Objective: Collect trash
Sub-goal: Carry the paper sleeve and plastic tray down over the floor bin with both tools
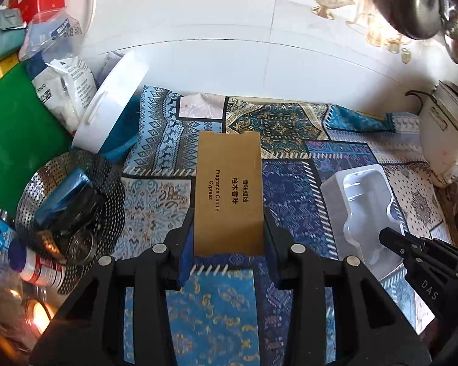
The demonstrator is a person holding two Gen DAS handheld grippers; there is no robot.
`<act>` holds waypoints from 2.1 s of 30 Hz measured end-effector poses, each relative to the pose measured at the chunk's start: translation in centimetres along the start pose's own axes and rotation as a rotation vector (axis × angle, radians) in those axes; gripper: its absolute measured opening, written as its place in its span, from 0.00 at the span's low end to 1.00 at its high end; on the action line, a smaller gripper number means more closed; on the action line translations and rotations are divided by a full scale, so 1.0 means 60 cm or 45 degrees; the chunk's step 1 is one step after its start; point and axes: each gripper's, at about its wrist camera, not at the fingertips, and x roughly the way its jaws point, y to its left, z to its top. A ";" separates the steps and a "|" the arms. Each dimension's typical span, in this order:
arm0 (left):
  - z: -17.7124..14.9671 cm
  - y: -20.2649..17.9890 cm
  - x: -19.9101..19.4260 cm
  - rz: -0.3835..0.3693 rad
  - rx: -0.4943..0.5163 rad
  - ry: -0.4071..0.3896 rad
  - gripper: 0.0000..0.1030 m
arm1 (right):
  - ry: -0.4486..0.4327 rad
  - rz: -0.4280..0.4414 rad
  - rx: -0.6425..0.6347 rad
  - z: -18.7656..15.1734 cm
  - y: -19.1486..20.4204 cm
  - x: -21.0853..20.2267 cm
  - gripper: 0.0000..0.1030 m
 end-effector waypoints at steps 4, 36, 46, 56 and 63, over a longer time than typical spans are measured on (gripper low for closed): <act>-0.080 -0.013 -0.076 -0.029 0.023 -0.012 0.38 | -0.035 -0.024 0.021 -0.074 0.001 -0.056 0.09; -0.620 -0.267 -0.141 -0.170 0.057 0.396 0.38 | 0.340 -0.146 0.176 -0.561 -0.222 -0.171 0.09; -0.807 -0.320 0.100 -0.064 -0.061 0.601 0.38 | 0.551 -0.152 0.137 -0.694 -0.364 0.027 0.09; -0.967 -0.296 0.332 -0.091 -0.251 0.763 0.38 | 0.693 -0.103 0.002 -0.825 -0.380 0.351 0.09; -1.065 -0.272 0.479 -0.070 -0.362 0.844 0.38 | 0.780 -0.085 -0.057 -0.901 -0.364 0.504 0.09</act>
